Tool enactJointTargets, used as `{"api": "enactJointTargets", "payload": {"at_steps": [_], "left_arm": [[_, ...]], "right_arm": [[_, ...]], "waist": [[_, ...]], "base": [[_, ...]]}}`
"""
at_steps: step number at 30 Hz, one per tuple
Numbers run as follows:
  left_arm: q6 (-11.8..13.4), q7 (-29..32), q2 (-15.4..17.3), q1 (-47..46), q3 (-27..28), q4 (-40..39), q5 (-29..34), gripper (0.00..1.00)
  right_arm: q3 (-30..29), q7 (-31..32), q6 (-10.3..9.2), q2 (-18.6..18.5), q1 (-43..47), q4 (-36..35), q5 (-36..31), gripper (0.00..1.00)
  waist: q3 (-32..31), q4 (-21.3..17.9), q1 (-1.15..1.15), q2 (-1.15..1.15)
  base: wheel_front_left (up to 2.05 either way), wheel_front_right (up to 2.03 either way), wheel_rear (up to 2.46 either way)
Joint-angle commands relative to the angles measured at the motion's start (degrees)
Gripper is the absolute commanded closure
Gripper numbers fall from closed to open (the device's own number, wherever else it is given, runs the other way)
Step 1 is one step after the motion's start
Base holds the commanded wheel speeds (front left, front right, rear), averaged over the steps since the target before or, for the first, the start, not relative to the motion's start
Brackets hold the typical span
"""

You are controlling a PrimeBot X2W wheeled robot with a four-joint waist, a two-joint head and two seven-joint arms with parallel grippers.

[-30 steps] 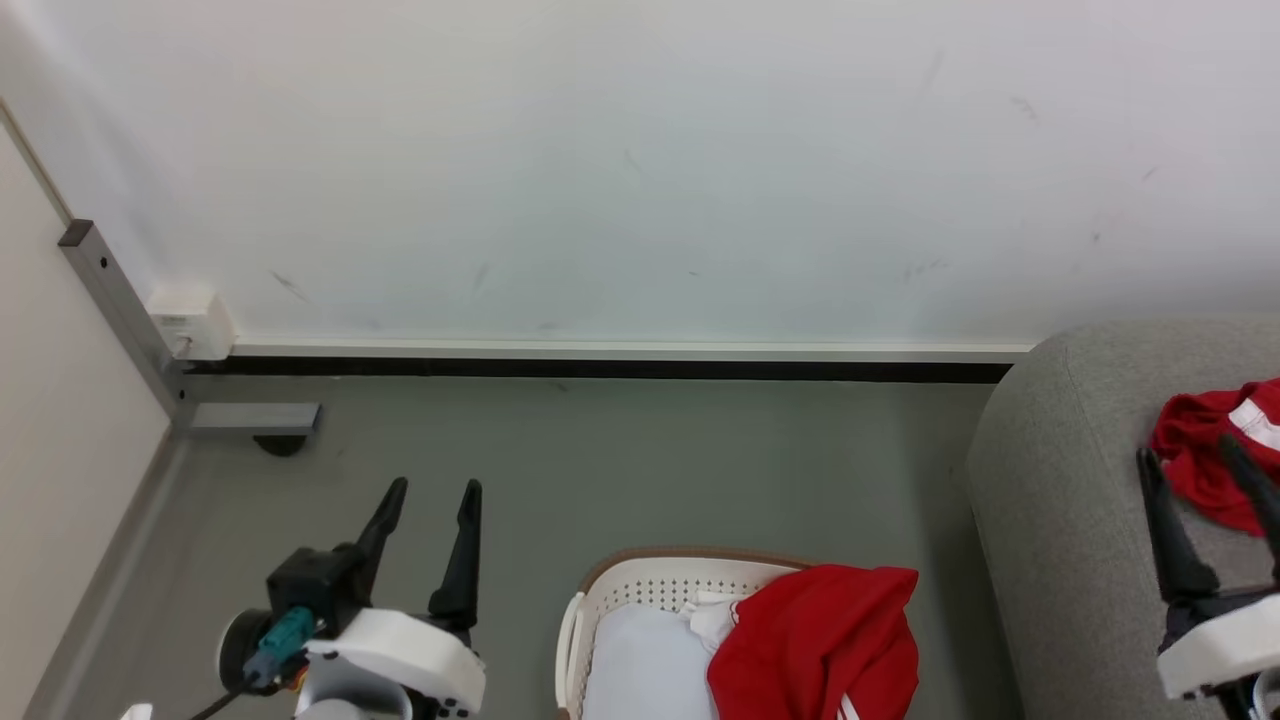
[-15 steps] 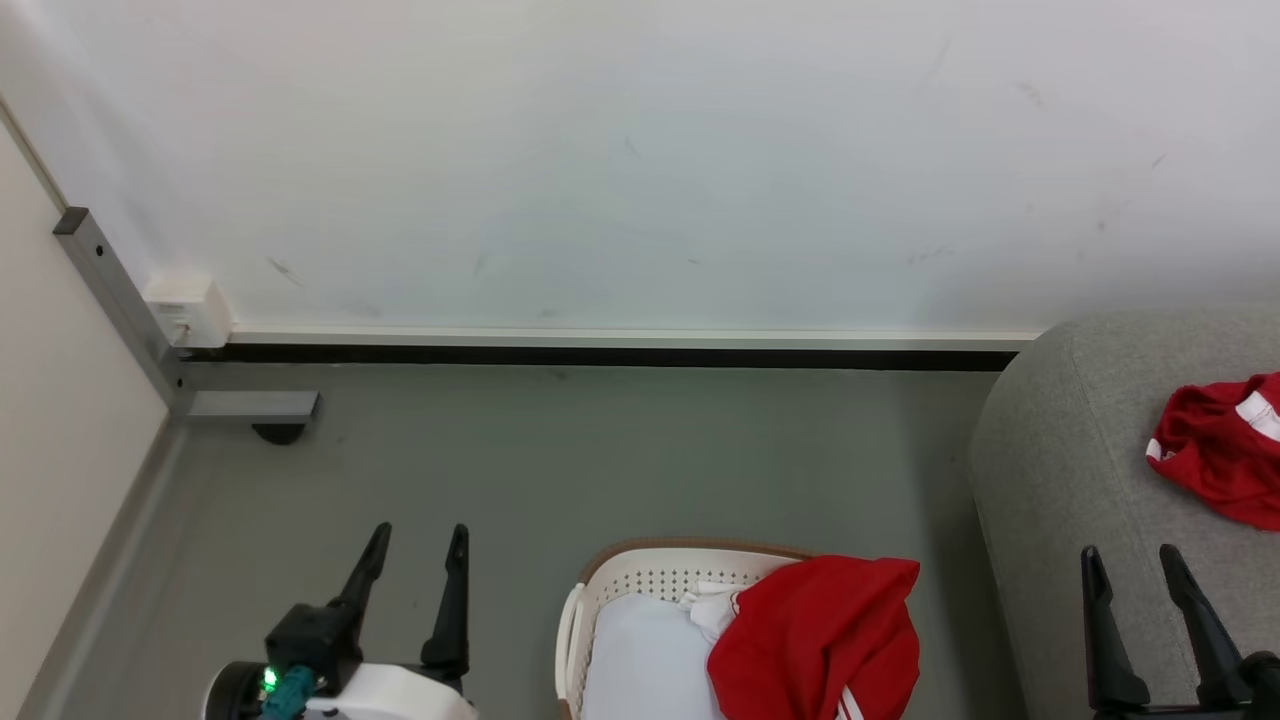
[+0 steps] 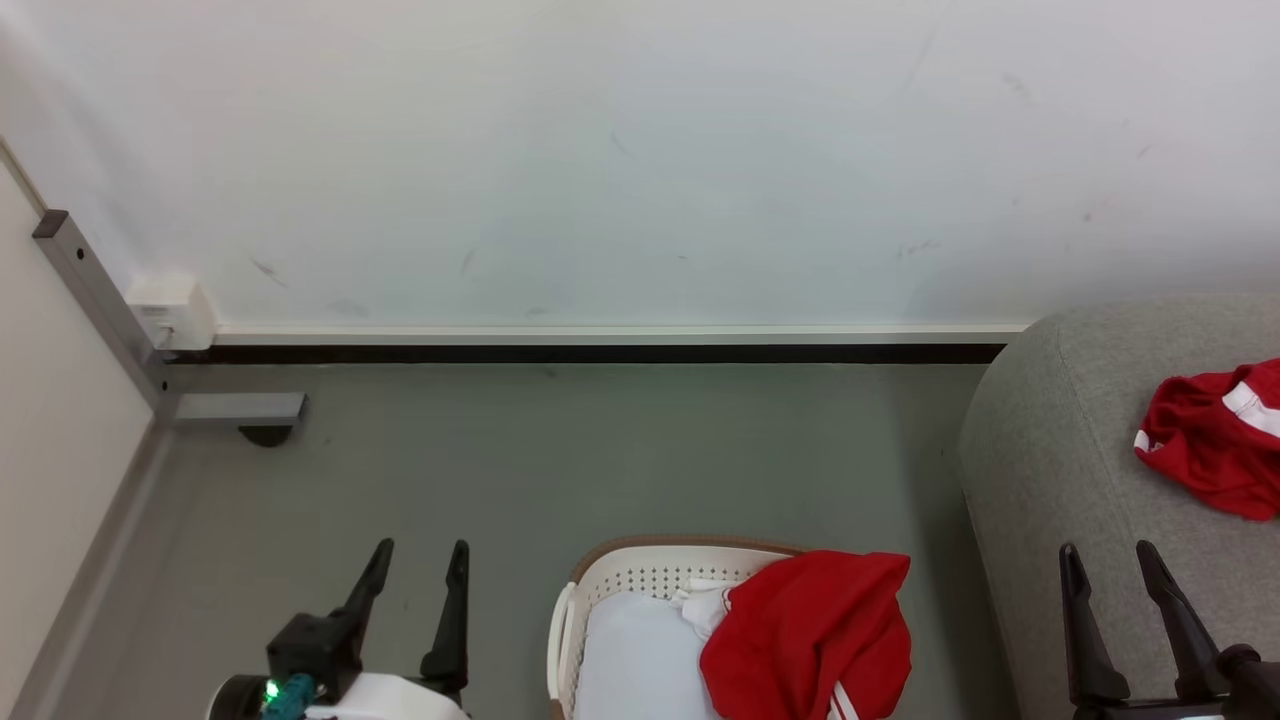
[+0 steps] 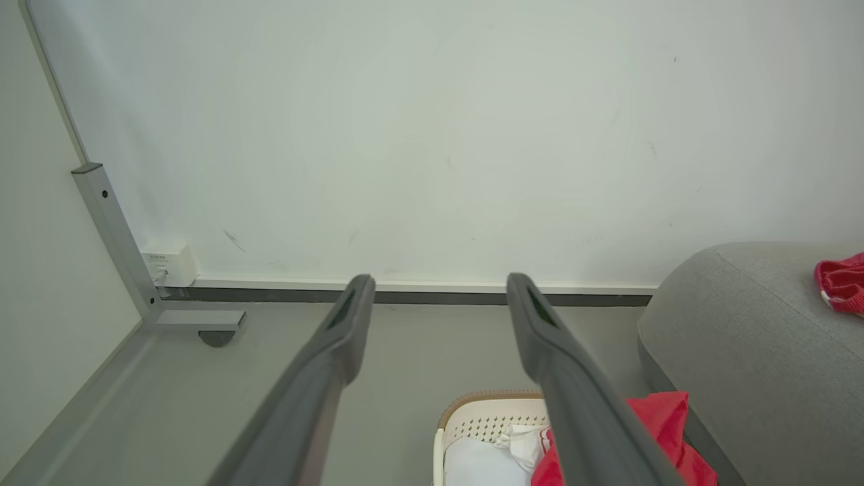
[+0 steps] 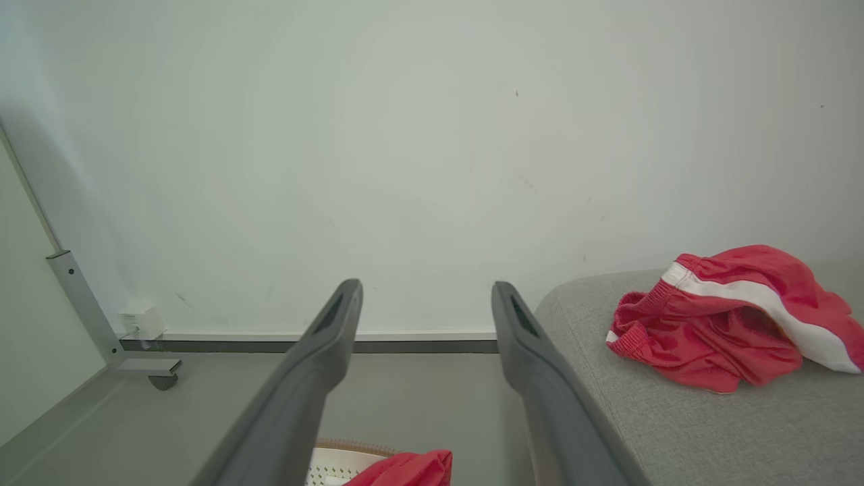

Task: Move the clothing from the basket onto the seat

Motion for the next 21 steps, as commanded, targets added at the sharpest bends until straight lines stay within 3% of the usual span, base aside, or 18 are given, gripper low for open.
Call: {"api": "enactJointTargets", "payload": {"at_steps": [1,11,21], "left_arm": [[-0.2,0.0,0.1,-0.1,0.3,0.5,0.7,0.0],[-0.2,0.0,0.0,-0.4,0.2,0.9,-0.1,0.0],[-1.7,0.0,0.0,-4.0,-1.7,2.9,-1.5,0.0]], "right_arm": [[0.2,-0.2,-0.14,-0.6,-0.7,0.2,0.4,0.0],[0.9,-0.2,-0.14,-1.0,-1.5,0.7,0.5,0.0],[1.4,-0.2,-0.13,-2.5,-7.1,-0.3,1.7,0.0]], "waist": [[0.0,-0.1,0.0,0.0],[0.2,-1.0,0.0,0.0],[5.0,-5.2,0.0,0.0]], "base": [[0.0,0.0,0.0],[0.0,0.0,0.0],[0.0,0.0,0.0]]}}
